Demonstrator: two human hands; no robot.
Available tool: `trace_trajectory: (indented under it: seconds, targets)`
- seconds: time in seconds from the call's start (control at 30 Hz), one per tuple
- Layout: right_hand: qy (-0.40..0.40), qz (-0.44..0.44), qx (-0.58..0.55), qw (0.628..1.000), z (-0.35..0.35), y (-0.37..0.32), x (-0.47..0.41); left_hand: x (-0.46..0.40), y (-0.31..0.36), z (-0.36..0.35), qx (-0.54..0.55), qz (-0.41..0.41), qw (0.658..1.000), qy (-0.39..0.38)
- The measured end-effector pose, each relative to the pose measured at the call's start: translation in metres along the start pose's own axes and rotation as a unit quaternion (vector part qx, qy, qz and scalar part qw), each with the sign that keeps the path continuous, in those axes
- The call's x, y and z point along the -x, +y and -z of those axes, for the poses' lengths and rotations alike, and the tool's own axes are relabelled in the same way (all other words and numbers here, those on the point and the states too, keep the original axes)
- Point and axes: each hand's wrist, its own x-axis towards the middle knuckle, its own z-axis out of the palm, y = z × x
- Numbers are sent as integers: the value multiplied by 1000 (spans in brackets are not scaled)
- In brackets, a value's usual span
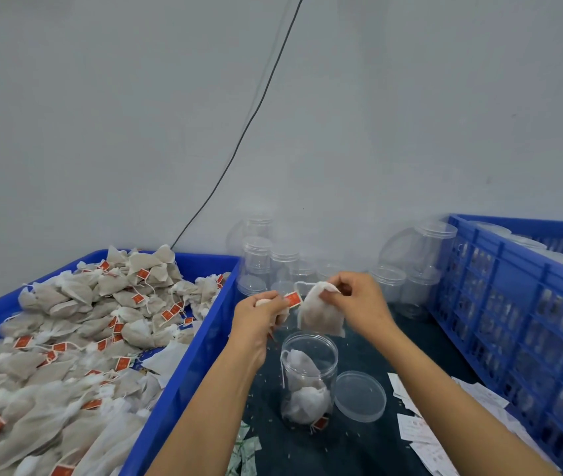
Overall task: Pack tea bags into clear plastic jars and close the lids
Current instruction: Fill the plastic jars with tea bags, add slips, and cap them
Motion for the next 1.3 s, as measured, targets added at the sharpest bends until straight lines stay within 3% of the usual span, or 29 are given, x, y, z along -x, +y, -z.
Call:
trace_trajectory:
  seconds: [0.17,0.23,0.33,0.4,0.6,0.7,0.8,0.87,1.0,1.07,1.17,1.3]
  targets:
    - [-154,-5,18,988,-1,8,9,4,3,1,30,23,999,2]
    - [-198,33,92,975,-7,9,10,6,5,2,46,22,999,3]
    - [-261,104,275,920,-22,8,11,6,6,1,86,27,995,29]
    - [-308,117,333,883,-36,5,13,5,6,2,119,28,991,47]
    - [-424,36,417,803,-53,0,13,4,3,9,92,36,993,66]
    - [-476,-37,401,782,-55,-3,11,2,-2,8,13,18,996,81]
    - [-518,-41,421,743,-48,-16,8,2,-4,6,-44,-11,996,75]
    - [-494,-29,423,759,-33,-21,3,3,-4,3,-76,-31,994,75]
    - [-377,-2,325,867,-2,-22,-5,2,-1,-1,-89,-67,989,102]
    - [-317,50,286,903,-4,-24,1,2,1,-4,-99,-69,986,115]
    - [-277,79,258,922,-21,-18,15,1,-1,-7,-97,-85,982,136]
    - [-281,58,237,928,-34,-8,24,3,-1,-3,-81,-95,978,166]
